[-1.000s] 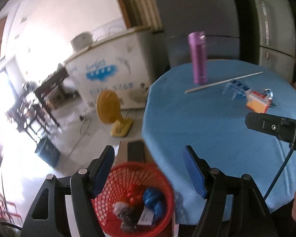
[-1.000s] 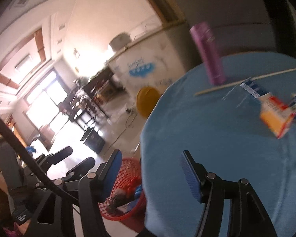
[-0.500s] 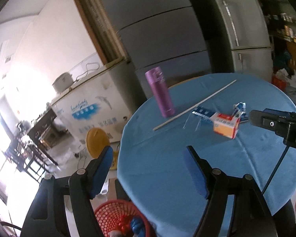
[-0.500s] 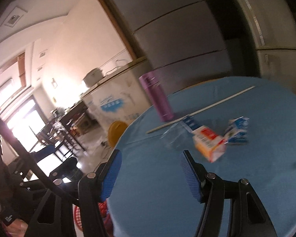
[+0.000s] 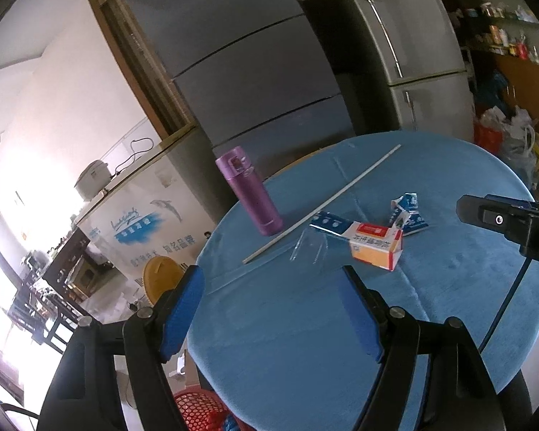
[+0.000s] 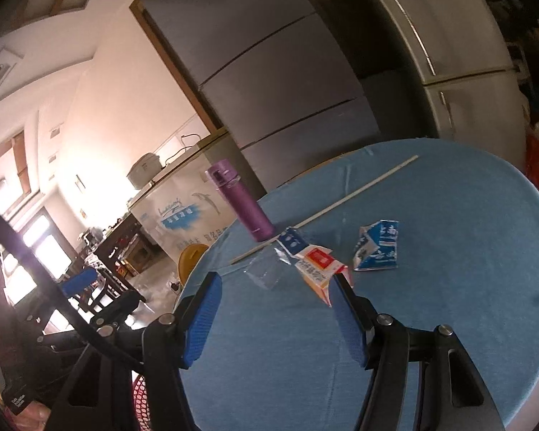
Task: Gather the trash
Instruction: 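Move both tools back over the table toward the remaining trash, then grasp the clear plastic tray with the left tool while the right tool grasps the blue-white carton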
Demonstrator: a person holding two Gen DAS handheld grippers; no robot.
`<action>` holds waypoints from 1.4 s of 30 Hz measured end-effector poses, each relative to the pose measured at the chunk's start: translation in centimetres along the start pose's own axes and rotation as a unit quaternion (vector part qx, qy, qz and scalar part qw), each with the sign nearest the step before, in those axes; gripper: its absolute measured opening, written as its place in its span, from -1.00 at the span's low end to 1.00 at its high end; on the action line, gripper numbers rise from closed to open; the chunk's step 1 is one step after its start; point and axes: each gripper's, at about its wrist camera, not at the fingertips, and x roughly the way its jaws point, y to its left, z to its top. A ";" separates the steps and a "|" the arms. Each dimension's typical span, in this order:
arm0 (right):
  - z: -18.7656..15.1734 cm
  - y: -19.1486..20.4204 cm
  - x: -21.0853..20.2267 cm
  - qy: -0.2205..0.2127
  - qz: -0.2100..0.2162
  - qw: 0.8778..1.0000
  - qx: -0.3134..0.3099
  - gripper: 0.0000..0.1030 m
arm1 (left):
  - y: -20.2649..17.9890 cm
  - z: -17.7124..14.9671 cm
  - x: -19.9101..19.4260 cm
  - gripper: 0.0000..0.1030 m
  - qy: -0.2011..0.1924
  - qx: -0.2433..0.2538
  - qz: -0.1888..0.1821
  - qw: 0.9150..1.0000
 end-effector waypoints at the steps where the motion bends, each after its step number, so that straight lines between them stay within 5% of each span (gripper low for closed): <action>1: 0.1 -0.5 0.0 0.000 -0.002 1.000 0.005 0.28 | -0.4 0.2 0.1 0.50 0.001 0.002 -0.001 1.000; 28: 1.1 -9.9 5.2 0.037 -0.073 0.993 0.089 0.28 | -3.9 1.4 9.6 0.49 0.065 0.014 -0.057 0.996; 42: 2.6 -15.3 13.6 0.093 -0.082 0.980 0.156 0.27 | -0.2 -2.0 18.1 0.49 0.169 -0.048 -0.109 0.978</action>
